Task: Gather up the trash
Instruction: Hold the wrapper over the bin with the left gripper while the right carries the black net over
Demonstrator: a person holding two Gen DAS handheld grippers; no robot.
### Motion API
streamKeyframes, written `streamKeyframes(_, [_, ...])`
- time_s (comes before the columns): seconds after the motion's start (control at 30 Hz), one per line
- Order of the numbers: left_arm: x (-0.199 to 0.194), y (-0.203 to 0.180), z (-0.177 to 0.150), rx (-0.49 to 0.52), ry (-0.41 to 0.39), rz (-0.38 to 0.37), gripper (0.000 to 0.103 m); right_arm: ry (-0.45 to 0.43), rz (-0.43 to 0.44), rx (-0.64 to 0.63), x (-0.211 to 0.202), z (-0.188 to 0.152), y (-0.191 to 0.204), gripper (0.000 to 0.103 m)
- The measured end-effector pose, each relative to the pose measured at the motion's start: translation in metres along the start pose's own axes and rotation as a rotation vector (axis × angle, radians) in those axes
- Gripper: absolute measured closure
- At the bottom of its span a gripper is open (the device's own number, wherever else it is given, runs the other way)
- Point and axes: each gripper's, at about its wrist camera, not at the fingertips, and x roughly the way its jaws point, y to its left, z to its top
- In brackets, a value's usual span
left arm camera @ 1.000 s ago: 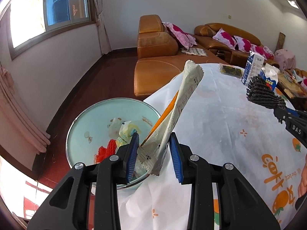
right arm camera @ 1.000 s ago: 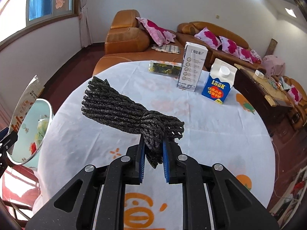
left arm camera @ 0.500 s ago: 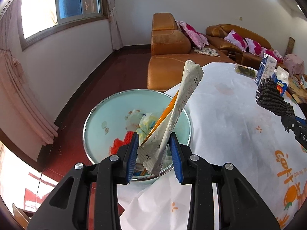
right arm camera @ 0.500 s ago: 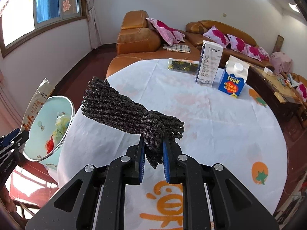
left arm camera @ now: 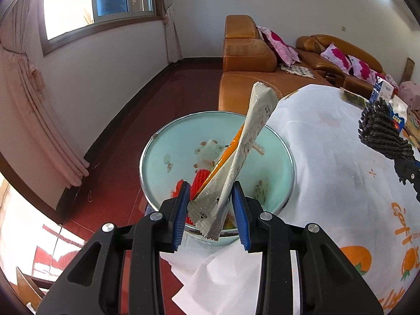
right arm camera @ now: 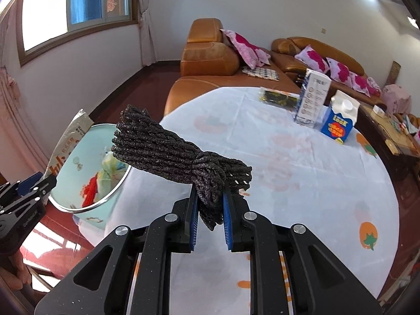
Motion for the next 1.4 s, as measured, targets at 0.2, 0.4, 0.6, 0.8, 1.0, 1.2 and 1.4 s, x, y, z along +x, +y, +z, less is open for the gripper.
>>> streamKeyframes(0.2, [0.005,0.008,-0.002,-0.013,0.008,0.018,0.07,-0.004,0.022,-0.028,0.0,0.003,0.02,0.086])
streamKeyframes(0.4, [0.011,0.017,-0.003,-0.034,0.022,0.025,0.07,-0.009,0.049,-0.054,0.002,0.008,0.037,0.086])
streamKeyframes(0.6, [0.016,0.022,-0.004,-0.05,0.031,0.038,0.069,0.0,0.083,-0.08,0.008,0.012,0.056,0.085])
streamKeyframes(0.8, [0.022,0.027,-0.003,-0.065,0.043,0.054,0.069,0.003,0.093,-0.098,0.014,0.016,0.069,0.085])
streamKeyframes(1.0, [0.031,0.029,0.001,-0.072,0.052,0.063,0.069,0.009,0.106,-0.105,0.021,0.02,0.077,0.085])
streamKeyframes(1.2, [0.046,0.031,0.005,-0.074,0.071,0.069,0.068,0.018,0.109,-0.11,0.031,0.025,0.085,0.085])
streamKeyframes(1.4, [0.056,0.031,0.009,-0.076,0.079,0.065,0.068,0.022,0.104,-0.116,0.04,0.031,0.094,0.084])
